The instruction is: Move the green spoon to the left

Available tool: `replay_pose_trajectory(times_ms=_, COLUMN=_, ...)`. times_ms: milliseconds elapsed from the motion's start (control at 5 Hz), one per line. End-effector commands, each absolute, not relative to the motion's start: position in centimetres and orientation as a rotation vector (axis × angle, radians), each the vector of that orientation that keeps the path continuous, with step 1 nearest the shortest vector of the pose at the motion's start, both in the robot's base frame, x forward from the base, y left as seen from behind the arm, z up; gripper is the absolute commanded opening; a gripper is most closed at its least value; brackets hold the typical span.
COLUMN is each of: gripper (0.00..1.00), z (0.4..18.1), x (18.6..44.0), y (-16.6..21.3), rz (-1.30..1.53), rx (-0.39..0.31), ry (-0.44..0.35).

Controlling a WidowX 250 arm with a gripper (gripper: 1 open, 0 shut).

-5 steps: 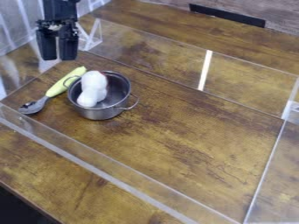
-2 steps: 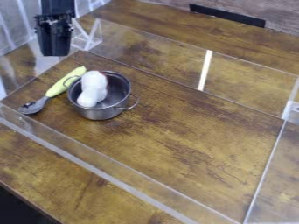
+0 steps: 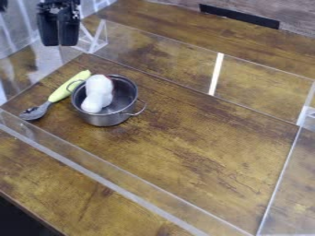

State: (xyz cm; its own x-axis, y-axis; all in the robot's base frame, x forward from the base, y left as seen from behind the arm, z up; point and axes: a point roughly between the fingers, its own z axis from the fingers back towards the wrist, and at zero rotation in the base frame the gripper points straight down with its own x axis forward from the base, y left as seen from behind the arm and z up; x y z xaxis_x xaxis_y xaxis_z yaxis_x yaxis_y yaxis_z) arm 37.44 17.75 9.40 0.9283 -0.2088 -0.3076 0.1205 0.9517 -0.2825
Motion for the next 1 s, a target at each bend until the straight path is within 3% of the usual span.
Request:
replay_pose_trajectory(times_ms=0, gripper=1.0, z=11.5, x=36.5, y=19.6, rz=-0.181, rx=-0.234, ry=0.291)
replay_pose_trajectory(times_ms=400, gripper=1.0, z=10.9, x=35.7, y=19.6, rz=-0.277, rx=-0.239, ry=0.316)
replay_pose_trajectory(times_ms=800, gripper=1.0, z=13.0, x=35.3, y=17.3, rz=-0.388, rx=-0.226, ry=0.292)
